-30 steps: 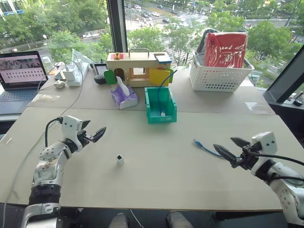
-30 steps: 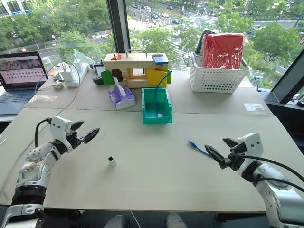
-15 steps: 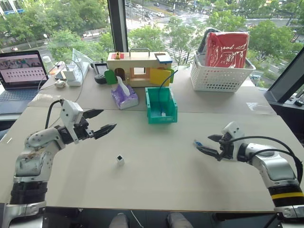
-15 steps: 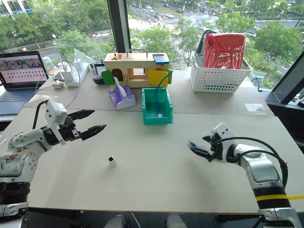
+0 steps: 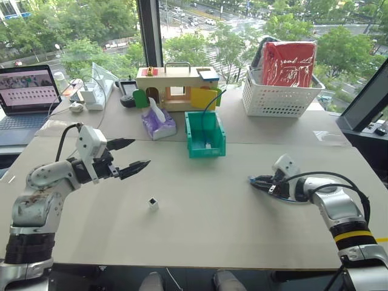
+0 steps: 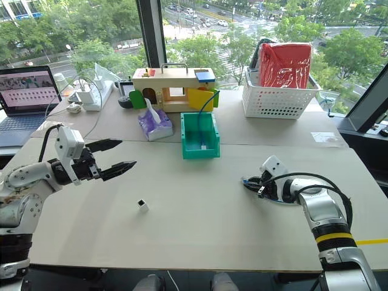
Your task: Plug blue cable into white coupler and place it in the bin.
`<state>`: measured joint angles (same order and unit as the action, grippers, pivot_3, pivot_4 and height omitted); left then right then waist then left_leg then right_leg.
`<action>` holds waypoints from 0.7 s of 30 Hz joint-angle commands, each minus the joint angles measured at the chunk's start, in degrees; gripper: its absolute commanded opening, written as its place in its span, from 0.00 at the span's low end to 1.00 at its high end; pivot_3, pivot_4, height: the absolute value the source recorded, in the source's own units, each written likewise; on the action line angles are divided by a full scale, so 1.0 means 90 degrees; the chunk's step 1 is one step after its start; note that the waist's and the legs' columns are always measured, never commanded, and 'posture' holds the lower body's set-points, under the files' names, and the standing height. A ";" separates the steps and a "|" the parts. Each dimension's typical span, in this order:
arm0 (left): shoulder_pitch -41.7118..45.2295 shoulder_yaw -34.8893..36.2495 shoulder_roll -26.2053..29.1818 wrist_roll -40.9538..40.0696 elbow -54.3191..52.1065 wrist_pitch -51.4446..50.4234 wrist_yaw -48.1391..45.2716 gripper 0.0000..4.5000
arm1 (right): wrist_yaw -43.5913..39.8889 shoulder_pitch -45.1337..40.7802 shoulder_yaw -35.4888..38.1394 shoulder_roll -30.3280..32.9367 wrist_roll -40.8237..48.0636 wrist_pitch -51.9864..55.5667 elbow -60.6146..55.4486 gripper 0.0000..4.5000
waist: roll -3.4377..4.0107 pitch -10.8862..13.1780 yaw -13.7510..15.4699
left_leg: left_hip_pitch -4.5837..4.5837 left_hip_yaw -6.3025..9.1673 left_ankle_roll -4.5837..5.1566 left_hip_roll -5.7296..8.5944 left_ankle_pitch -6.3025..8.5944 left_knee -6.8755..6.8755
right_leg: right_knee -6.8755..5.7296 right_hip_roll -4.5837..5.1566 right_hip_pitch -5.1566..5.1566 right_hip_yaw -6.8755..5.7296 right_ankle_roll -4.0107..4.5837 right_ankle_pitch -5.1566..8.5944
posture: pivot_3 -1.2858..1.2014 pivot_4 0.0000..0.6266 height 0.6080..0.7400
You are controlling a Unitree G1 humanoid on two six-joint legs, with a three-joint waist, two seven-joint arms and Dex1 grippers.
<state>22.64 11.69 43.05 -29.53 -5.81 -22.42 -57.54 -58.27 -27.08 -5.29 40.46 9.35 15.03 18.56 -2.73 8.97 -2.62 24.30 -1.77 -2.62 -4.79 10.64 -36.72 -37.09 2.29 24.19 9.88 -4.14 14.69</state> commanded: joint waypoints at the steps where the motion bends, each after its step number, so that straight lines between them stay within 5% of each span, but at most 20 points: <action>1: 0.0465 -0.0332 0.0079 -0.0033 -0.0086 -0.0038 -0.0299 1.00 | -0.0686 0.0065 -0.0552 -0.0095 -0.0057 -0.0369 -0.0790 0.02 | 0.0000 0.0000 -0.0015 | 0.0000 0.0001 0.0000 0.0000 0.0000 0.0000 | 0.0000 0.0000 0.0000 0.0000 0.0000 0.0000 | 0.52 0.24 0.86; 8: 0.0799 -0.1800 -0.0094 0.0916 0.0110 0.0524 -0.0932 1.00 | -0.1370 -0.0307 -0.1994 -0.0507 -0.0872 -0.0890 -0.1574 0.02 | 0.0002 -0.0001 -0.0141 | -0.0004 0.0004 0.0000 -0.0001 0.0000 0.0000 | -0.0005 -0.0002 -0.0002 -0.0002 0.0001 0.0001 | 0.52 0.24 0.86; 13: 0.1092 -0.2235 -0.0289 0.1202 0.0345 0.0848 -0.1226 1.00 | -0.1254 -0.0883 -0.2277 -0.1117 -0.1222 -0.1209 -0.0823 0.02 | 0.0001 -0.0001 -0.0175 | -0.0007 0.0006 0.0000 -0.0002 0.0000 0.0000 | -0.0010 -0.0006 0.0000 -0.0004 0.0006 0.0000 | 0.52 0.24 0.86; 15: 0.1203 -0.2395 -0.0435 0.1246 0.0406 0.0953 -0.1353 1.00 | -0.1127 -0.1070 -0.2341 -0.1310 -0.1433 -0.1560 -0.0328 0.25 | 0.0001 -0.0002 -0.0176 | -0.0009 0.0007 0.0000 -0.0002 -0.0001 -0.0002 | -0.0011 -0.0006 -0.0004 -0.0004 0.0007 -0.0001 | 0.52 0.24 0.86; 21: 0.1491 -0.3206 -0.1050 0.1775 0.0545 0.1155 -0.1488 1.00 | -0.1337 -0.1145 -0.1995 -0.1275 -0.1099 -0.0987 -0.0749 0.70 | 0.0001 -0.0002 -0.0138 | -0.0008 0.0010 0.0000 -0.0001 -0.0001 -0.0008 | -0.0011 -0.0005 -0.0012 -0.0006 0.0006 0.0000 | 0.52 0.24 0.86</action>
<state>34.57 -15.85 33.87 -14.79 -0.23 -13.44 -70.28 -69.05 -38.38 -23.70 28.52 -1.77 3.12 14.93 -2.72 8.95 -3.86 24.27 -1.68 -2.62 -4.80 10.63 -36.80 -37.19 2.25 24.12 9.83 -4.09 14.68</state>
